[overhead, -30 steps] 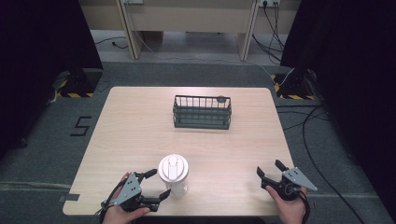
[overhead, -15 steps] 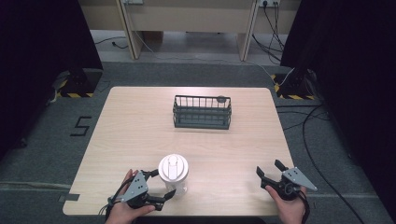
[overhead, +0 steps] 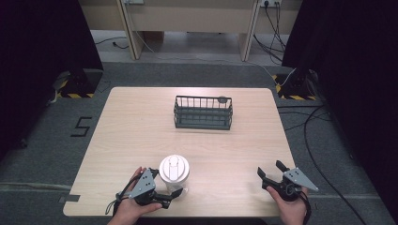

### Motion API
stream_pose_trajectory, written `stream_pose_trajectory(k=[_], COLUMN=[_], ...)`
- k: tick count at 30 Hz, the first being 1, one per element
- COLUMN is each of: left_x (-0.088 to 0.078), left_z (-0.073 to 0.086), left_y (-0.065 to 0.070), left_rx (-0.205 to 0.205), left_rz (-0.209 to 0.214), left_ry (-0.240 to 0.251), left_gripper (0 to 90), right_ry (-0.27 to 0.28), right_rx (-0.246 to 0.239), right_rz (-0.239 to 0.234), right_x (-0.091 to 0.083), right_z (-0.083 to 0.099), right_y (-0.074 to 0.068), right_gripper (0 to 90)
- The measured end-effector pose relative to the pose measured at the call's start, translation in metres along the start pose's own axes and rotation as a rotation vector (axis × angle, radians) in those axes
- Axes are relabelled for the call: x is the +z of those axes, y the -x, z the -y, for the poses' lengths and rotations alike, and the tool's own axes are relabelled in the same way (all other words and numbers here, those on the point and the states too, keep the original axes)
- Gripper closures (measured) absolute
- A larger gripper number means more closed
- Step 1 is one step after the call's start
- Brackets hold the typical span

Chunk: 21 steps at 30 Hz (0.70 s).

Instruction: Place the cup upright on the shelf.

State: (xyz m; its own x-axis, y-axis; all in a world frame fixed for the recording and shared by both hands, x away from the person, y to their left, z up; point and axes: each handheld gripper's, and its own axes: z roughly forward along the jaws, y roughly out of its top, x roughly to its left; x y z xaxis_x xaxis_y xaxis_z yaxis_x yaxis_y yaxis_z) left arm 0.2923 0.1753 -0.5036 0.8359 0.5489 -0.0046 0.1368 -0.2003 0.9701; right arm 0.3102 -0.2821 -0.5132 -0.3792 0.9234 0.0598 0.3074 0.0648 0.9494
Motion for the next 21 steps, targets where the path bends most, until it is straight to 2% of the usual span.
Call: stream_pose_trajectory(k=[9,21], left_x=[0.0064,0.0078], left_z=[0.0007,0.0052], left_y=[0.0005,-0.0013], left_rx=[0.011,-0.006], left_rz=[0.001,0.012], left_ry=[-0.011,0.005], left_gripper=[14.3,17.2], right_ry=[-0.003,-0.008], right_rx=[-0.002,0.005], right_rz=[-0.001,-0.005], right_x=[0.0004,0.0005], right_z=[-0.0001,-0.0003], right_y=[0.0000,0.0004], right_gripper=[18.5,18.9])
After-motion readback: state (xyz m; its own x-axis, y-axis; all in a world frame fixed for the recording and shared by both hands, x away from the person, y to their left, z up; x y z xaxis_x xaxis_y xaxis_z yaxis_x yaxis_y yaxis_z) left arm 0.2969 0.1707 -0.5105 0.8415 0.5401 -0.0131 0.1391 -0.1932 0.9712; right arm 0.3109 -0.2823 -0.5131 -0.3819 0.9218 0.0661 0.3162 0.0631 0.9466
